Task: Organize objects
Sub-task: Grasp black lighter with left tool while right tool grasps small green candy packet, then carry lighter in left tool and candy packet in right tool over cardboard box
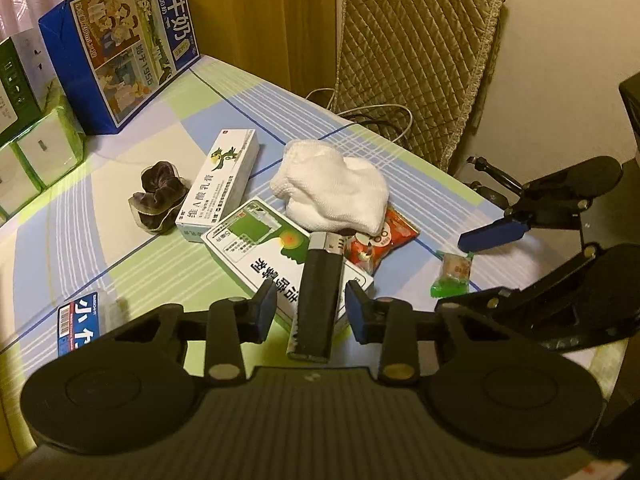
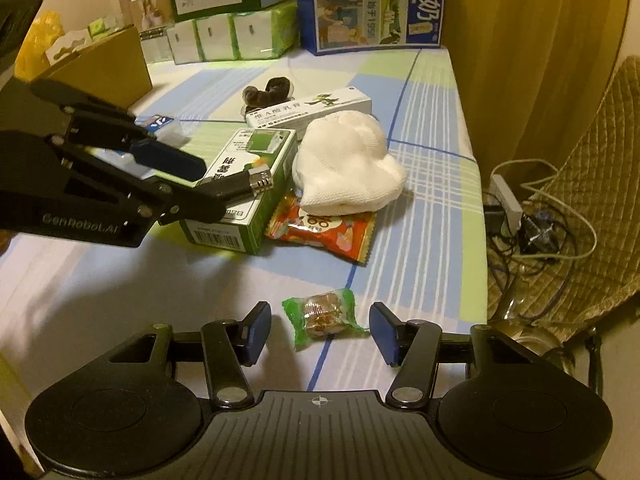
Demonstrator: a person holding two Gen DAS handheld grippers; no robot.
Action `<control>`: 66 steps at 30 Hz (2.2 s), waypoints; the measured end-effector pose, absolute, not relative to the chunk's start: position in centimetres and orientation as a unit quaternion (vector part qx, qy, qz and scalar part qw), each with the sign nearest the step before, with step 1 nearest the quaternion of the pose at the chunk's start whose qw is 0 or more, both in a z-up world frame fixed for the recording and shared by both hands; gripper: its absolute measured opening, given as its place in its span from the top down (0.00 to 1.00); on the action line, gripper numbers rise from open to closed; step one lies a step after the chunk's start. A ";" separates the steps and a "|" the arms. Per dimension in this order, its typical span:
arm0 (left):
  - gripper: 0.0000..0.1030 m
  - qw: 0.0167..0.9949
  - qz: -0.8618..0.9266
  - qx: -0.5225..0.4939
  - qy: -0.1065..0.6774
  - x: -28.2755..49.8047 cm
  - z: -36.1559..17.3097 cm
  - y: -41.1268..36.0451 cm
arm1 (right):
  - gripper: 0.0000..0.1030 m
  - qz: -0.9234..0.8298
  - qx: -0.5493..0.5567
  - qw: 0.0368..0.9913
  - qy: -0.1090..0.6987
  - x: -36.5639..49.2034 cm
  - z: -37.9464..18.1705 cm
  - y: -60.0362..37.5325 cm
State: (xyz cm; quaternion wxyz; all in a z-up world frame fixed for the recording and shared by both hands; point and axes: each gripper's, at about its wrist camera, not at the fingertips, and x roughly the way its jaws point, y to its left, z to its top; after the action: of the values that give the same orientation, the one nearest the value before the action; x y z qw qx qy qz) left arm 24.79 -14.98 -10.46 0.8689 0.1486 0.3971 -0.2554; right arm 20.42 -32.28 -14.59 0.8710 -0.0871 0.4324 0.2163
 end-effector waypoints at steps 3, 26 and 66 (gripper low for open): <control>0.76 0.868 -0.256 0.152 0.397 24.9 -10.5 -15.2 | 0.58 0.218 -0.103 0.870 0.430 20.4 -14.6 -32.0; 0.83 0.888 -0.207 0.090 0.402 20.0 -7.1 -10.3 | 0.79 0.210 -0.060 0.888 0.405 18.5 -10.0 -31.2; 0.83 0.935 0.043 0.026 0.351 11.3 6.2 22.8 | 0.79 0.415 -0.098 0.850 0.309 17.2 1.4 4.9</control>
State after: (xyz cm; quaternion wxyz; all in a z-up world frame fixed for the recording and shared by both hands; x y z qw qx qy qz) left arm 11.33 22.76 6.19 0.9350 0.0263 0.3509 0.0428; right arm 17.18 4.91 1.36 0.8502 -0.0978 0.3093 0.4145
